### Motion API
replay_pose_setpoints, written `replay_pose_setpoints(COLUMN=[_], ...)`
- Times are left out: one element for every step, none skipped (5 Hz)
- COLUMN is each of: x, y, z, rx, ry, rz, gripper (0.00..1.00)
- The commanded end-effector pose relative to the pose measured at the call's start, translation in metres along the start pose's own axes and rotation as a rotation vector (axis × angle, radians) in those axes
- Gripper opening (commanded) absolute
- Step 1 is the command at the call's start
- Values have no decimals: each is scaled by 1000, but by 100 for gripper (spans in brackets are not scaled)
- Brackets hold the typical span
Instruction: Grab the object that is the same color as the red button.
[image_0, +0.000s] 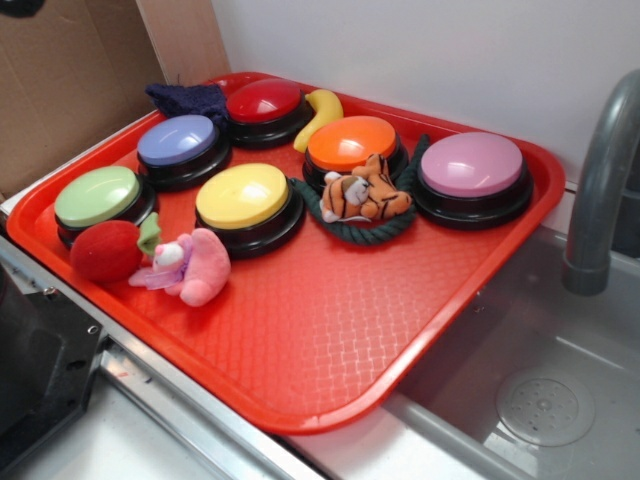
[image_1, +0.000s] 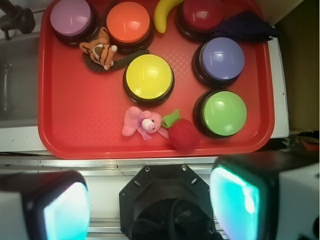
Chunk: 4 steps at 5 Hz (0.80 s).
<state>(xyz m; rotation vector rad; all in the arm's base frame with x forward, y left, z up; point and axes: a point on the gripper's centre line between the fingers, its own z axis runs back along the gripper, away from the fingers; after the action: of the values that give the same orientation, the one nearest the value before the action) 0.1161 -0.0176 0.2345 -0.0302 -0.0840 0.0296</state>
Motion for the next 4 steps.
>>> replay_pose_setpoints(x=[0,10,16,18], y=[0,11,21,30], z=[0,-37,-71,-109], rx=[0,-44,-49,-49], ry=[0,3,39,45], rz=[0,45,91,159], gripper=[100,100,100,100])
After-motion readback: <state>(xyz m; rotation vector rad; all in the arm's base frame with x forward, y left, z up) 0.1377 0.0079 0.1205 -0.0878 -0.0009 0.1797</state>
